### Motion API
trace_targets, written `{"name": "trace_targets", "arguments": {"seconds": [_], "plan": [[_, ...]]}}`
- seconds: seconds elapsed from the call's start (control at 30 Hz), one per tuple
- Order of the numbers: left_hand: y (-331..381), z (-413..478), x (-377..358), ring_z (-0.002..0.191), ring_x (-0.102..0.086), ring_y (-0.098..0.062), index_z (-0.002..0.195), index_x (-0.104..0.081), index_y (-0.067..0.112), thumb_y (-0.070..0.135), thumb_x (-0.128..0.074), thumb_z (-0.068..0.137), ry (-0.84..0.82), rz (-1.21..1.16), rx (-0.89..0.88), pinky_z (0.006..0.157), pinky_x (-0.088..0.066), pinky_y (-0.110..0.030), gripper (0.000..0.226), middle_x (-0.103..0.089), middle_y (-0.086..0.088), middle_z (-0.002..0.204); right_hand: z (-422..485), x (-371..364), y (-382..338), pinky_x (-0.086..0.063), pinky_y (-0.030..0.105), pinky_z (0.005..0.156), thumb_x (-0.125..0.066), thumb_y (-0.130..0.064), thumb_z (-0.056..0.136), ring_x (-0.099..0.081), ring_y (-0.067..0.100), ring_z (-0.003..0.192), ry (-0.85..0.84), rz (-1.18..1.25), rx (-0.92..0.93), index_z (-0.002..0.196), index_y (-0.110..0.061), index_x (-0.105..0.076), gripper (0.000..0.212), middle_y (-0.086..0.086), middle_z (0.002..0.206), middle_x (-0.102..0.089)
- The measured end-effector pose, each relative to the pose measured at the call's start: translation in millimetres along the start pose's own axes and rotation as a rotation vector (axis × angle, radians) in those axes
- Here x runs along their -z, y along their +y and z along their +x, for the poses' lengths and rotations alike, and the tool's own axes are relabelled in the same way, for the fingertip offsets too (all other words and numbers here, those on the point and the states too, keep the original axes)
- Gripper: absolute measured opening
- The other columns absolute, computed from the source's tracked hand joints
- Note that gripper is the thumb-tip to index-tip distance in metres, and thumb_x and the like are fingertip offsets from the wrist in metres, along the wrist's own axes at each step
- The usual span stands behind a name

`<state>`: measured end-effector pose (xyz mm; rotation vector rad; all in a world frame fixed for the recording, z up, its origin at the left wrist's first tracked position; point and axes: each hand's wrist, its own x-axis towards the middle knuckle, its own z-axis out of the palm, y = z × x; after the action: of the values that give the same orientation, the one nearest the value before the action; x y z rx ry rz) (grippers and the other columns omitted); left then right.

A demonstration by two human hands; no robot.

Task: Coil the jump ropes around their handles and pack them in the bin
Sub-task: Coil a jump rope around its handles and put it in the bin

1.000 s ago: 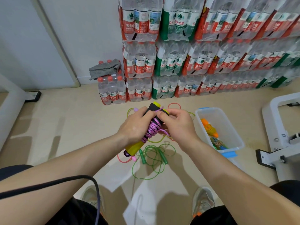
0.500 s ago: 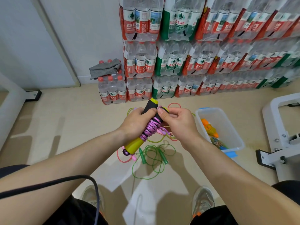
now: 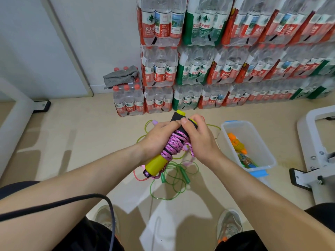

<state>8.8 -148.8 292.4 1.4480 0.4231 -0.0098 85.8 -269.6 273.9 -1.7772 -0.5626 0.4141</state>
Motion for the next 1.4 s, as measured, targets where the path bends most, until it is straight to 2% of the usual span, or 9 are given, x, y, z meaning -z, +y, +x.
{"name": "trace_targets", "arguments": {"seconds": [0.13, 0.27, 0.37, 0.53, 0.6, 0.9, 1.07, 1.17, 1.4], "plan": [[3, 3, 0, 0.064, -0.062, -0.023, 0.083, -0.071, 0.013, 0.032, -0.055, 0.099, 0.081, -0.074, 0.012, 0.062, -0.048, -0.030, 0.030, -0.068, -0.012, 0.076, -2, -2, -9, -0.053, 0.041, 0.069, -0.049, -0.070, 0.091, -0.065, 0.013, 0.072, -0.053, 0.118, 0.039, 0.094, -0.026, -0.060, 0.045, -0.008, 0.073, -0.066], [9, 8, 10, 0.053, -0.056, -0.025, 0.099, -0.063, 0.006, 0.043, -0.057, 0.094, 0.116, -0.256, 0.121, 0.053, -0.045, -0.027, 0.038, -0.061, -0.016, 0.073, -3, -5, -12, -0.020, 0.018, 0.043, -0.048, -0.052, 0.099, -0.026, 0.008, 0.038, -0.171, 0.526, -0.170, 0.093, -0.025, -0.061, 0.030, -0.006, 0.048, -0.034], [16, 8, 14, 0.047, -0.052, -0.025, 0.103, -0.056, 0.005, 0.040, -0.052, 0.098, 0.106, -0.293, 0.134, 0.047, -0.044, -0.025, 0.036, -0.057, -0.014, 0.066, -2, -4, -8, -0.015, 0.020, 0.045, -0.045, -0.007, 0.104, -0.023, 0.007, 0.041, -0.180, 0.340, -0.160, 0.093, -0.021, -0.055, 0.020, -0.008, 0.051, -0.031], [15, 8, 13, 0.046, -0.051, -0.024, 0.101, -0.058, 0.006, 0.038, -0.053, 0.098, 0.117, -0.318, 0.145, 0.047, -0.043, -0.024, 0.033, -0.056, -0.014, 0.066, -5, 0, -23, -0.033, 0.007, 0.040, -0.047, 0.009, 0.099, -0.044, -0.002, 0.036, -0.133, 0.182, -0.062, 0.100, -0.011, -0.055, 0.021, -0.003, 0.054, -0.055], [13, 9, 14, 0.045, -0.052, -0.021, 0.106, -0.058, 0.005, 0.039, -0.055, 0.097, 0.098, -0.328, 0.151, 0.044, -0.043, -0.023, 0.035, -0.057, -0.013, 0.070, -7, 1, -24, -0.035, 0.006, 0.042, -0.050, 0.007, 0.098, -0.043, -0.001, 0.037, -0.125, 0.167, -0.028, 0.106, -0.016, -0.060, 0.026, 0.014, 0.066, -0.053], [6, 12, 15, 0.045, -0.045, -0.023, 0.081, -0.056, 0.009, 0.044, -0.050, 0.094, 0.083, -0.431, 0.243, 0.045, -0.039, -0.023, 0.038, -0.050, -0.010, 0.064, -10, -15, -9, -0.013, 0.019, 0.044, -0.043, 0.000, 0.102, -0.018, 0.006, 0.039, -0.058, 0.572, -0.271, 0.100, -0.020, -0.064, 0.029, -0.006, 0.051, -0.024], [12, 10, 12, 0.042, -0.051, -0.024, 0.088, -0.058, 0.007, 0.038, -0.056, 0.096, 0.184, -0.426, 0.218, 0.045, -0.044, -0.025, 0.032, -0.056, -0.012, 0.059, -13, -13, -11, -0.032, 0.023, 0.045, -0.049, 0.000, 0.099, -0.038, 0.007, 0.044, -0.060, 0.085, -0.004, 0.082, -0.026, -0.066, 0.035, -0.014, 0.046, -0.046], [16, 10, 13, 0.044, -0.054, -0.024, 0.088, -0.060, 0.007, 0.035, -0.058, 0.096, 0.243, -0.382, 0.187, 0.047, -0.046, -0.026, 0.029, -0.059, -0.012, 0.059, -10, -11, 0, -0.056, 0.039, 0.070, -0.048, -0.026, 0.097, -0.066, 0.020, 0.073, -0.101, -0.206, 0.142, 0.097, -0.029, -0.068, 0.020, -0.003, 0.077, -0.071], [-3, 16, 18, 0.044, -0.048, -0.023, 0.091, -0.057, 0.006, 0.039, -0.052, 0.098, 0.264, -0.348, 0.345, 0.050, -0.041, -0.026, 0.034, -0.054, -0.011, 0.059, -13, -7, 9, -0.035, 0.030, 0.056, -0.055, -0.025, 0.097, -0.040, 0.007, 0.058, -0.304, -0.180, 0.151, 0.068, -0.024, -0.057, 0.030, -0.012, 0.060, -0.046]]}}
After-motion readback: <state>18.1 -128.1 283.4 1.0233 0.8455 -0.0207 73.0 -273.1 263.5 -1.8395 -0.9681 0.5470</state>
